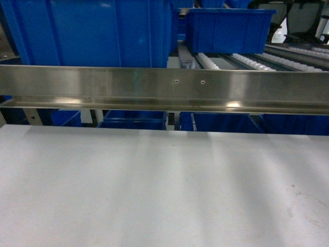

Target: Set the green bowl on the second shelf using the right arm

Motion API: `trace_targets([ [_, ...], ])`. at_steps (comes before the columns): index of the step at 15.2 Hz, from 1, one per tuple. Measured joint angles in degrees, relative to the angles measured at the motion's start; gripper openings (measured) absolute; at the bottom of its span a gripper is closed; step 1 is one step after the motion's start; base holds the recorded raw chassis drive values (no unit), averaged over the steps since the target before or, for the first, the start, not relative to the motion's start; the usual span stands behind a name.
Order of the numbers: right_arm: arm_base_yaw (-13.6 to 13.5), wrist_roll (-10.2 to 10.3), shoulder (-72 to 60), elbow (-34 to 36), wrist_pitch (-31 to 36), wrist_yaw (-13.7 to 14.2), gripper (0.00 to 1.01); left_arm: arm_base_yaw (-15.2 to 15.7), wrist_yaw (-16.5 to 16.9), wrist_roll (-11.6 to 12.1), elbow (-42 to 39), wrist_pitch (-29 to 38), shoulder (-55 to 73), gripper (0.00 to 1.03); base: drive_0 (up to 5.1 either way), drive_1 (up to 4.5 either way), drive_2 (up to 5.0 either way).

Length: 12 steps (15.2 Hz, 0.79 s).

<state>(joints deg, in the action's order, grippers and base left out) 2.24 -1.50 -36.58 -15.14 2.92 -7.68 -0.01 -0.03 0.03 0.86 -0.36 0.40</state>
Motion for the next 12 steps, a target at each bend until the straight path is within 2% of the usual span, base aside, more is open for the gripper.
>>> trace_targets([
  [12, 0.0, 0.0, 0.0, 0.0, -0.1, 0.0, 0.02, 0.0, 0.0, 0.0, 0.0, 0.2, 0.0, 0.98, -4.8, 2.6, 2.6],
])
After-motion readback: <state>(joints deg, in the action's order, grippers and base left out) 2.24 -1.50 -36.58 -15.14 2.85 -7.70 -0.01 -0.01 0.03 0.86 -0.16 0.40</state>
